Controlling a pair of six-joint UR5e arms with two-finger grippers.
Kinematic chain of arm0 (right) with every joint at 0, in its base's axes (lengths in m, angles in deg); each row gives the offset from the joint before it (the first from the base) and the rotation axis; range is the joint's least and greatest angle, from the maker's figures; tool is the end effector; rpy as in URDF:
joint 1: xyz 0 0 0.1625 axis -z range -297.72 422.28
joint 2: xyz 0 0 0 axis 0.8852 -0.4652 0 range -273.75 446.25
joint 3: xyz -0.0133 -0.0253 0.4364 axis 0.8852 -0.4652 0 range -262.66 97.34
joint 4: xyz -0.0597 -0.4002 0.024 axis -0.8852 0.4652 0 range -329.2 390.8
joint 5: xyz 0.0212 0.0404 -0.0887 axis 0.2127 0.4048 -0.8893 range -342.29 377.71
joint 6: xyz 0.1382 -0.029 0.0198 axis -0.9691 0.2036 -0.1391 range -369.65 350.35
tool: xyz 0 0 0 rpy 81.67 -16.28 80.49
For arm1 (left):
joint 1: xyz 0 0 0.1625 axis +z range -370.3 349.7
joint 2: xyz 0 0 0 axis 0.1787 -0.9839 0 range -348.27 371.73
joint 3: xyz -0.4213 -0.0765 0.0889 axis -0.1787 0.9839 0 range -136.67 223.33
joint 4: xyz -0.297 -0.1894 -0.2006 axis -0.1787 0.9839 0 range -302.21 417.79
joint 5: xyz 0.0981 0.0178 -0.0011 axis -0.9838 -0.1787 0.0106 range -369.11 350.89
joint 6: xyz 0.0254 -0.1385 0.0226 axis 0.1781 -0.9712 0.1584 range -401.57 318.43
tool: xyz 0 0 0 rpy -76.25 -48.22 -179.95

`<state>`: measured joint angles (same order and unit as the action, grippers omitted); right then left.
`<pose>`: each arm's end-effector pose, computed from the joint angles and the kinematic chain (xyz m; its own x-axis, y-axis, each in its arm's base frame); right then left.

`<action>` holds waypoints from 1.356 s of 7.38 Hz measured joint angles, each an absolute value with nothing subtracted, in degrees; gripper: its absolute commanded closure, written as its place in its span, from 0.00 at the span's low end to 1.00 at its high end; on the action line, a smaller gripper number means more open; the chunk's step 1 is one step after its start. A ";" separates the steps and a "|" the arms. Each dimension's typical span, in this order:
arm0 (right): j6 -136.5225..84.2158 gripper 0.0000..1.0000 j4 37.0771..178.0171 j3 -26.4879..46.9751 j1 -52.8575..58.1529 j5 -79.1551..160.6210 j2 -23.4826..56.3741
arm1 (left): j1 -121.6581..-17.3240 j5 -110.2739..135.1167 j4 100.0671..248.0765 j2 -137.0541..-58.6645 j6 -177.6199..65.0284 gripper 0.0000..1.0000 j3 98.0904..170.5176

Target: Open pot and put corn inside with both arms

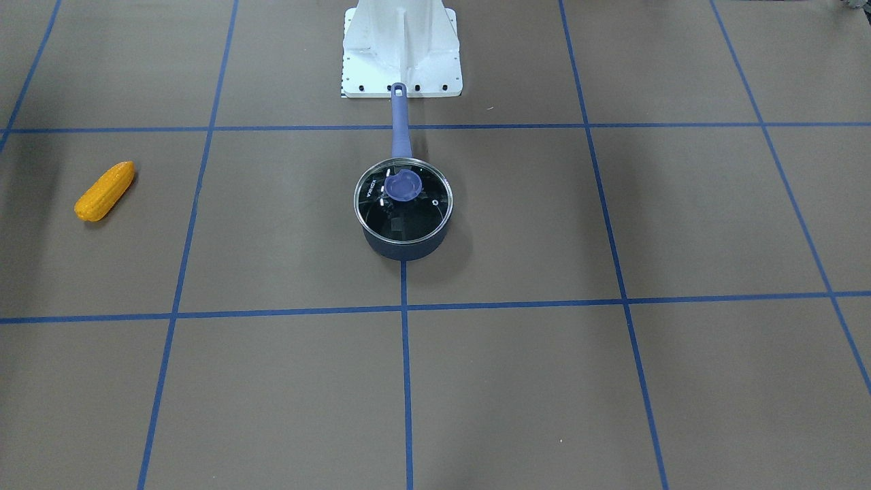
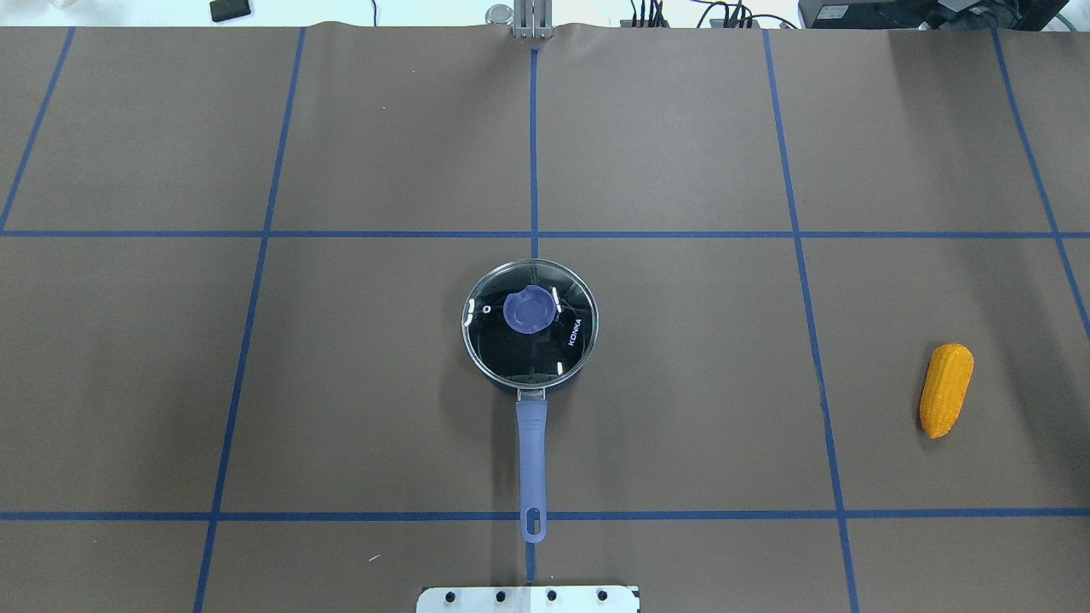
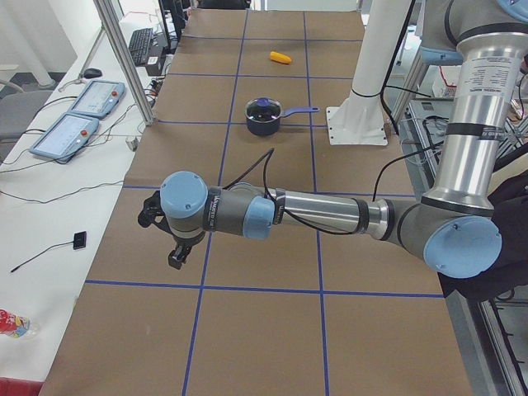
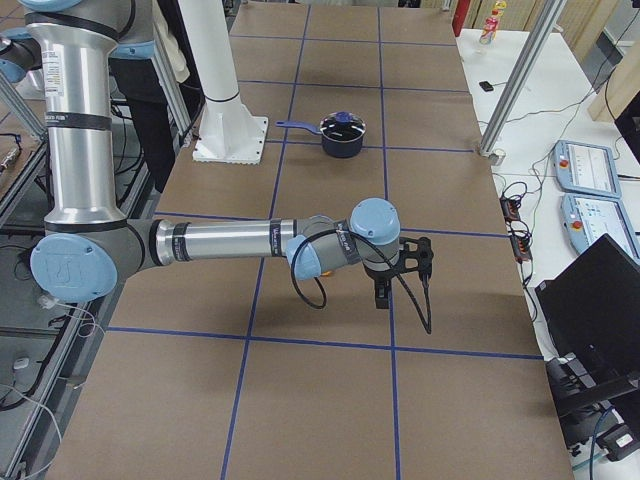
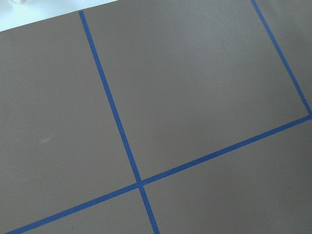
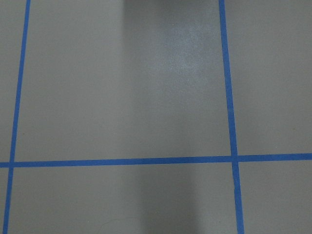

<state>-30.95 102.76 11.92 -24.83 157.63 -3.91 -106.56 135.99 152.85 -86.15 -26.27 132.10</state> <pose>-0.0014 -0.5083 0.6171 0.6024 0.0329 0.7975 -0.1848 0.9778 0.0992 -0.0767 -0.5493 0.6110 0.5942 0.3562 -0.7211 -0.0518 0.9117 0.4076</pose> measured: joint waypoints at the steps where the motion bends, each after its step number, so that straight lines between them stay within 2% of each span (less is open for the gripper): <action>1: -30.91 0.00 102.70 11.81 -24.82 157.65 -3.92 | -106.55 135.99 152.87 -86.16 -26.27 0.02 132.08; 5: -31.09 0.00 102.86 10.99 -24.82 157.60 -2.39 | -106.51 136.05 152.97 -86.33 -27.33 0.02 132.27; 7: -31.68 0.00 102.84 10.93 -23.62 157.95 -2.12 | -105.37 136.13 153.34 -88.73 -35.86 0.02 133.68; 10: -38.22 0.00 102.52 12.09 -18.12 157.72 -2.00 | -96.15 135.65 153.42 -91.57 -56.69 0.02 142.09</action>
